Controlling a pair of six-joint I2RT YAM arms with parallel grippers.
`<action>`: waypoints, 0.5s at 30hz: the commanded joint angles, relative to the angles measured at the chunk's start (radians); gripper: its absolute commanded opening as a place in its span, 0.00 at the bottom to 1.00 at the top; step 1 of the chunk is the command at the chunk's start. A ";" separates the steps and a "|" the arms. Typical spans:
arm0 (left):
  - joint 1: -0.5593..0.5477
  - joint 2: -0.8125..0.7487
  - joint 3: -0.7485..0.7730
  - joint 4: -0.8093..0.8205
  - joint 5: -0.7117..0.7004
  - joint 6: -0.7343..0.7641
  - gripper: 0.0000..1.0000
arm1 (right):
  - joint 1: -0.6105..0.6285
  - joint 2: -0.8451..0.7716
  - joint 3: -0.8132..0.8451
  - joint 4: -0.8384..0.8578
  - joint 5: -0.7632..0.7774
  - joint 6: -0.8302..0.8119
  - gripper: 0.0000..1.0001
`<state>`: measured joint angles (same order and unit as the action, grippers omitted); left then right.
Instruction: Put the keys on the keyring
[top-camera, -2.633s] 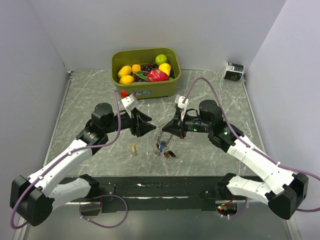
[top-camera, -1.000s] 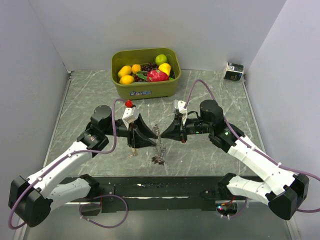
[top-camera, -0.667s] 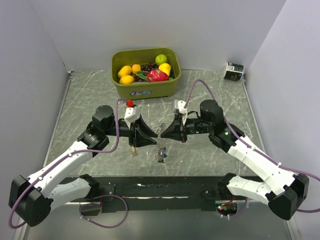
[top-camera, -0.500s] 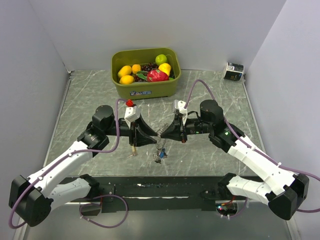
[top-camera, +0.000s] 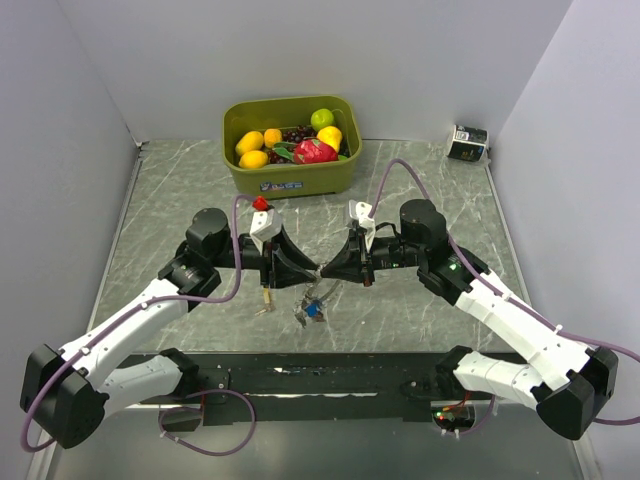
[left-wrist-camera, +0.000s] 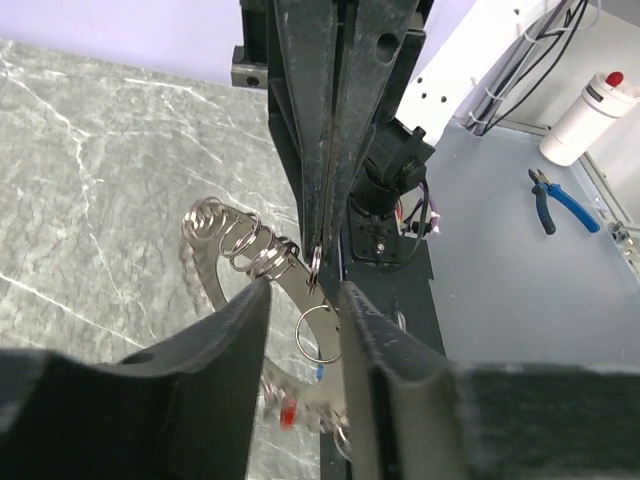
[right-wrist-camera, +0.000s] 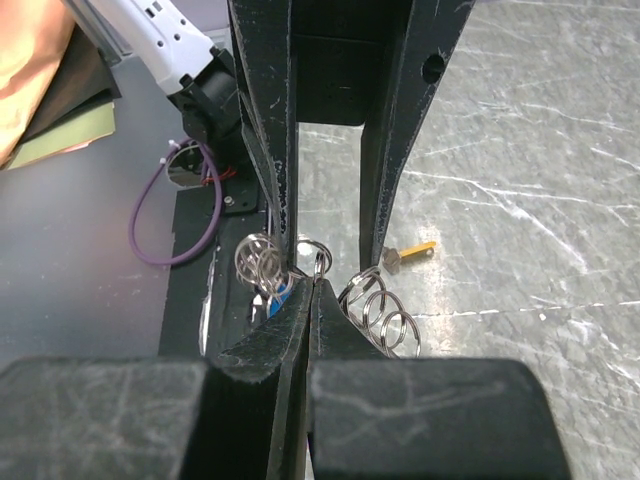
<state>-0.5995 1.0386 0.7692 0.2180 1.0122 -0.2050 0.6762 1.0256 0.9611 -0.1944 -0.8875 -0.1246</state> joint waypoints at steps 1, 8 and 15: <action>-0.002 -0.008 0.047 0.057 0.042 -0.008 0.37 | 0.003 0.001 0.028 0.070 -0.036 0.000 0.00; -0.003 0.021 0.065 0.041 0.068 -0.010 0.24 | 0.003 0.007 0.033 0.072 -0.048 0.003 0.00; -0.006 0.041 0.085 -0.008 0.065 0.013 0.15 | 0.003 0.011 0.037 0.076 -0.047 0.008 0.00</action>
<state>-0.5999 1.0664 0.8032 0.2180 1.0557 -0.2073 0.6762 1.0370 0.9611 -0.1936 -0.9081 -0.1242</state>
